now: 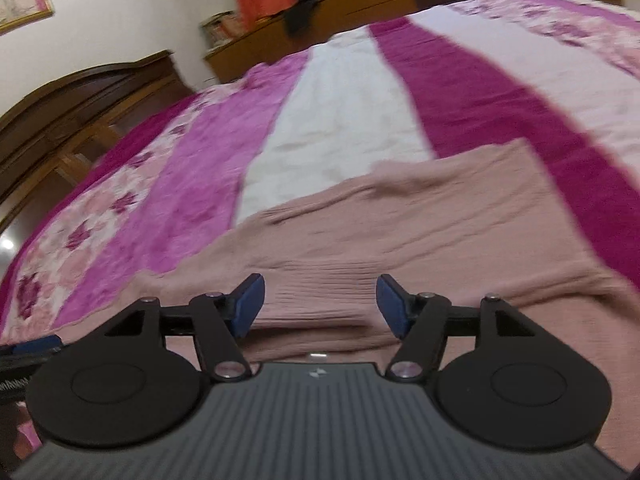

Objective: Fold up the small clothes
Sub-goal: 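Lift the sleeve, lay it across the cardigan body, open the right tool, then grasp the cuff of the outstretched sleeve with the left tool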

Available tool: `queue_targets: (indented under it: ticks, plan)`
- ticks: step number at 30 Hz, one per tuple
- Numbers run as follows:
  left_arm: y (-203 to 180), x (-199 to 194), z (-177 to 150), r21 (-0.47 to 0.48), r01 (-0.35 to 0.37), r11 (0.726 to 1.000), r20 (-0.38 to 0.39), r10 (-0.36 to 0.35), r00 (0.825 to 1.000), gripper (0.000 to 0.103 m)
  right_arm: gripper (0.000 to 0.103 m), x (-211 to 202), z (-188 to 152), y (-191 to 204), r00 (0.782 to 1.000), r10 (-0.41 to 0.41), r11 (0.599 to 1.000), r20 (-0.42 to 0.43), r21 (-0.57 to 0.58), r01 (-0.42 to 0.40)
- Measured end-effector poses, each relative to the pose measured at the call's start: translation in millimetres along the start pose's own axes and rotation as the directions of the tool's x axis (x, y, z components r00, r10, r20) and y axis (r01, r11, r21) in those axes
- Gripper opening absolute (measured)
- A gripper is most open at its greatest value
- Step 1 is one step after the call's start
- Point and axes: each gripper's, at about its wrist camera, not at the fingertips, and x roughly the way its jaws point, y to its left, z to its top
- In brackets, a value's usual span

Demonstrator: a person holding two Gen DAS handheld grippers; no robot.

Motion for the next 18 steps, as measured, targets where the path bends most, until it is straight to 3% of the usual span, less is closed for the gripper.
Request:
queue_targets:
  ticks: [5,11,16,18]
  plan:
    - [-38.0,8.9,5.1,0.084,0.063,0.994,0.009,-0.064,0.998,0.103,0.07,-18.5,0.3,-33.9,0.996,-0.091,0.996,0.011,-0.003,0.091]
    - [-72.1,25.9,3.3,0.138,0.141,0.98,-0.02,-0.14,0.99,0.103,0.07,-29.4,-7.9,-58.3,0.99,-0.14,0.99,0.01,0.005,0.14]
    - [-100.6,38.5,-3.8,0.241,0.17,0.956,-0.006,-0.174,0.985,0.103,0.07,-30.9,-17.9,-65.3,0.987,-0.162,0.987,0.007,0.004,0.162]
    - [-109.6,45.3,-6.1,0.277,0.187,0.942,-0.013,-0.191,0.981,0.095,0.07,-29.8,-20.4,-68.7,0.986,-0.165,0.986,-0.001,0.012,0.165]
